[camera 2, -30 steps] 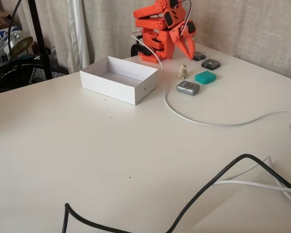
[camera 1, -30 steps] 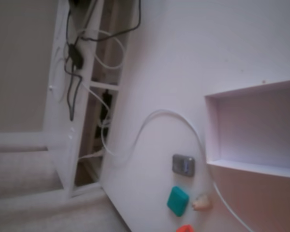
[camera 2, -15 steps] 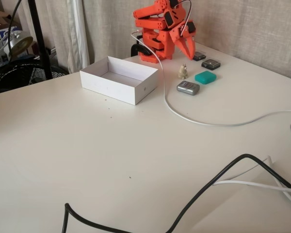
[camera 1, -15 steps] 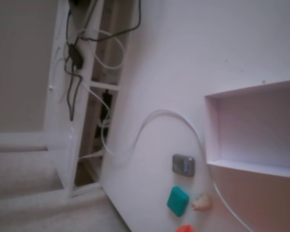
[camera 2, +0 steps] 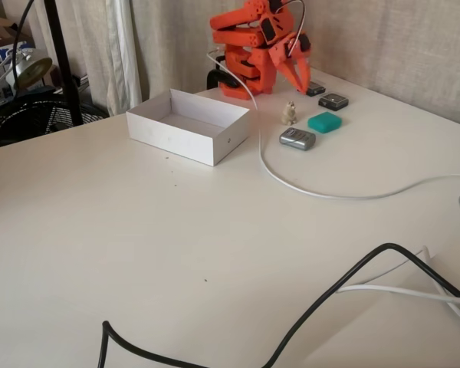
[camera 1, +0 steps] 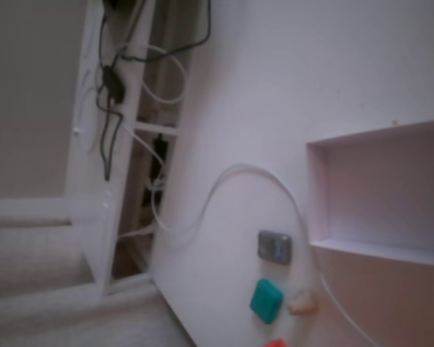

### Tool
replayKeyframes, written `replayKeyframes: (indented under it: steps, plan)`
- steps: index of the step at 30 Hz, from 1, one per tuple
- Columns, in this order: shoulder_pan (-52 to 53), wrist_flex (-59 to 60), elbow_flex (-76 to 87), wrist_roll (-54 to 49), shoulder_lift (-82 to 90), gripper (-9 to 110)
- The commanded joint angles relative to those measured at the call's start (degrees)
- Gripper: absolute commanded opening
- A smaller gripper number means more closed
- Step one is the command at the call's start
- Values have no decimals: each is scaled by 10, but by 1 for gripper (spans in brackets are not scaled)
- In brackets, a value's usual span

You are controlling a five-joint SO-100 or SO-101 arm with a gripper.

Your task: Grasp the green cube and put it in the bin.

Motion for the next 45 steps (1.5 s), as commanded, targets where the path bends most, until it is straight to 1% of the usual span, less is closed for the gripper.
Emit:
replayKeyframes:
  steps: [1, 3, 4, 5, 6, 8, 10, 16, 20, 24, 27, 30, 39, 45]
  plan:
    - [-25, -115, -48, -29, -112, -3]
    - [-38, -150, -143, -35, -211, 2]
    - [-40, -156, -197, -35, -263, 3]
    - [-44, -155, -253, -35, -313, 6]
    - [-45, -147, -308, -35, -357, 11]
    - [-47, -134, -406, -35, -432, 15]
    - [-49, -106, -496, -36, -500, 23]
    - [-67, -9, -768, -25, -669, 24]
    - [-91, 58, -870, -17, -730, 24]
    - [-99, 145, -894, -18, -800, 25]
    - [-86, 171, -885, 2, -842, 25]
    - [-75, 156, -848, 27, -868, 27]
    - [-76, 68, -731, 69, -903, 29]
    - [-67, 51, -671, 76, -897, 29]
